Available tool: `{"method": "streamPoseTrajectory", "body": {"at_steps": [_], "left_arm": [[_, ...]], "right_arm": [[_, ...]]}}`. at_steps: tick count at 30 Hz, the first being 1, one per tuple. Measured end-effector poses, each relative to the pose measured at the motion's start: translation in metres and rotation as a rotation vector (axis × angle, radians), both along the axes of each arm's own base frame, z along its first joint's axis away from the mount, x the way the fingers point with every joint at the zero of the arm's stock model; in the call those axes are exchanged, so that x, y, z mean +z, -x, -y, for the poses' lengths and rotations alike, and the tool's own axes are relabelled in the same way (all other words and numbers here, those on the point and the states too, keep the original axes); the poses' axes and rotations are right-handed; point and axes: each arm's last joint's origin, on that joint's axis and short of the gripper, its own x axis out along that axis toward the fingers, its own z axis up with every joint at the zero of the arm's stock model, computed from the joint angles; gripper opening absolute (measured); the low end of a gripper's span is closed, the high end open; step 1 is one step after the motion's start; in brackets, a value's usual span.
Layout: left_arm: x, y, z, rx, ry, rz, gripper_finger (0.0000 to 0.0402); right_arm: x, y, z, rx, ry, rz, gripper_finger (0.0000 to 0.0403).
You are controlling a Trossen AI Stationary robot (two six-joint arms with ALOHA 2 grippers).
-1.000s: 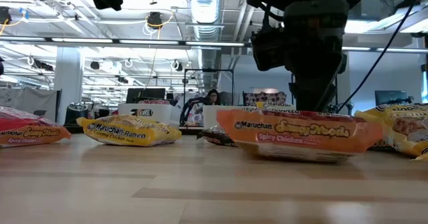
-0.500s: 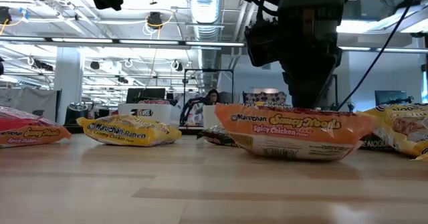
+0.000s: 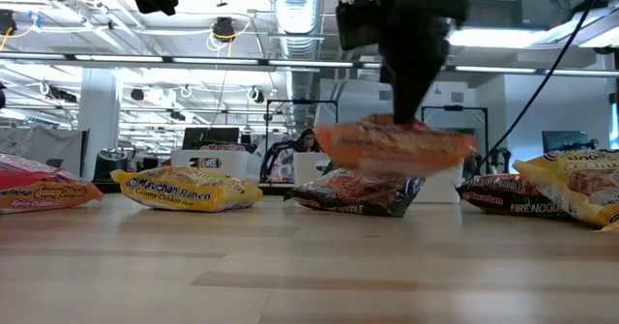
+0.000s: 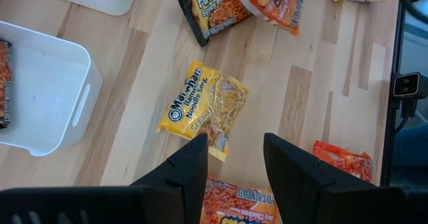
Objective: Sort Maruchan noodles
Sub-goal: Put the red noodle pack into the middle white bin
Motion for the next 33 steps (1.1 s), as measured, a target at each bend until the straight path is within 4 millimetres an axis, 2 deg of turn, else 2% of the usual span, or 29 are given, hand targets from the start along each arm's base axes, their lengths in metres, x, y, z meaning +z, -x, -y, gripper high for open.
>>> {"method": "streamPoseTrajectory", "body": {"at_steps": [6,13,23,29,33], "left_arm": [[0.0,0.0,0.0,0.0,0.0,0.0,0.0132],[0.0,0.0,0.0,0.0,0.0,0.0,0.0132],[0.0,0.0,-0.002,0.061,-0.052,-0.009,0.0132],[0.001,-0.001,-0.004,0.124,-0.074,0.007,0.0132],[0.003,-0.003,-0.005,0.146,-0.079,0.032,0.0132]], "right_arm": [[0.026,-0.006,0.034,0.014,0.135,0.011,0.0003],[0.05,-0.009,0.088,0.03,0.315,0.034,0.0003],[0.061,-0.011,0.17,0.109,0.538,0.115,0.0003],[0.069,-0.008,0.212,0.121,0.658,0.179,0.0003],[0.065,-0.005,0.237,0.13,0.706,0.165,0.0003]]}}
